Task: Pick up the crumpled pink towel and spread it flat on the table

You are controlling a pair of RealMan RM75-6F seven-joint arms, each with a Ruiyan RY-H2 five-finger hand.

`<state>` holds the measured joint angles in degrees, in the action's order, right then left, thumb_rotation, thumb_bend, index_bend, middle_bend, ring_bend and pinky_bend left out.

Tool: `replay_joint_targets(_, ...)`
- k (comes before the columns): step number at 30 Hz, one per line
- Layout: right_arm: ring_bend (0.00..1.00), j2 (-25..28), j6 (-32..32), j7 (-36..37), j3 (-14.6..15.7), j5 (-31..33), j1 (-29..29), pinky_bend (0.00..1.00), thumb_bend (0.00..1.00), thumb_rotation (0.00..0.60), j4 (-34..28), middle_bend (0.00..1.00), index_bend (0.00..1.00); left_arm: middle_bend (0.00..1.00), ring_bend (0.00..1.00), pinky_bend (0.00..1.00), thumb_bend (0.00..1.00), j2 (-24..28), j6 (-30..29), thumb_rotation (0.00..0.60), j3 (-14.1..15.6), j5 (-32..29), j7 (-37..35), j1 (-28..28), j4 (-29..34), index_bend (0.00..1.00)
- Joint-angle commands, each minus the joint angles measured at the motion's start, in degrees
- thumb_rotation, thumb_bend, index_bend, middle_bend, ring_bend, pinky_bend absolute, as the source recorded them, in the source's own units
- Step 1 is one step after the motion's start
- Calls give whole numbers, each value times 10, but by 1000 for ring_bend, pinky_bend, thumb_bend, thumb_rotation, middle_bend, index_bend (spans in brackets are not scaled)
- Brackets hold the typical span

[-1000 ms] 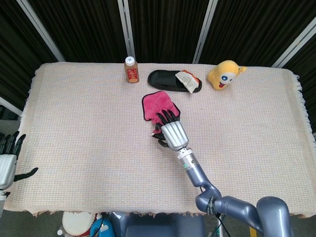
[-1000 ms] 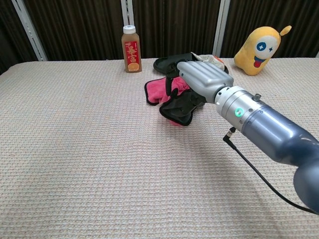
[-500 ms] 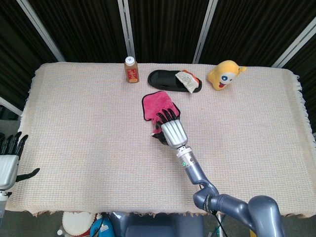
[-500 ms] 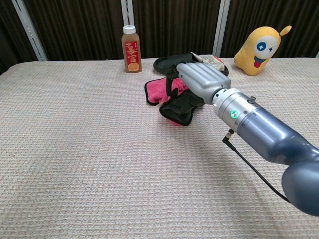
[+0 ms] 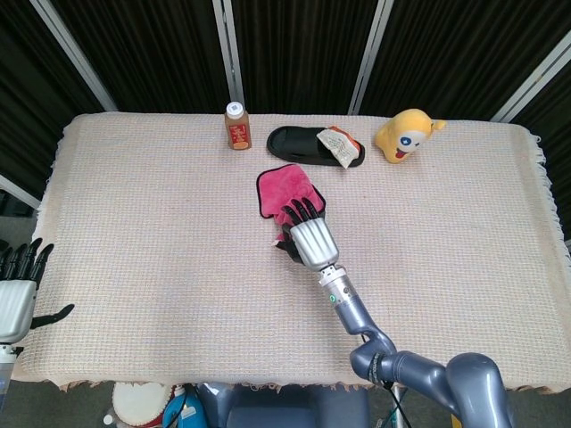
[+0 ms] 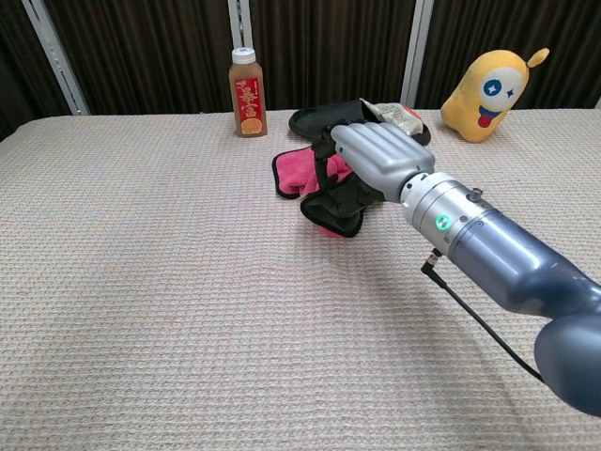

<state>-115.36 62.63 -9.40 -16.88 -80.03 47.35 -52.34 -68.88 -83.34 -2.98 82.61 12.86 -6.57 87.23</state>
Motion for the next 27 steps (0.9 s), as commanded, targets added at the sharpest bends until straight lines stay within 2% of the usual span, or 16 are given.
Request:
replay_joint_targets(1,123,0,0,0,2,0,0,112,507,600,0,231,632,0,0,0,0,0,0,600,0,1,0,0,0,0)
replay_joint_targets(7,123,6,8,0,4,-4,2,112,517,600,-8,231,633,0,0,0,0,-1,2,600,2,1,1,0,0,0)
replay_joint_targets(14,123,40,24,-16,-9,-6,3,112,519,600,-50,231,633,0,0,0,0,-3,5,600,3,0,0,-2,3,0)
replay_joint_targets(27,123,153,19,-98,-82,36,18,112,523,600,-206,231,633,0,0,0,0,-15,41,600,5,-20,-1,-11,10,0)
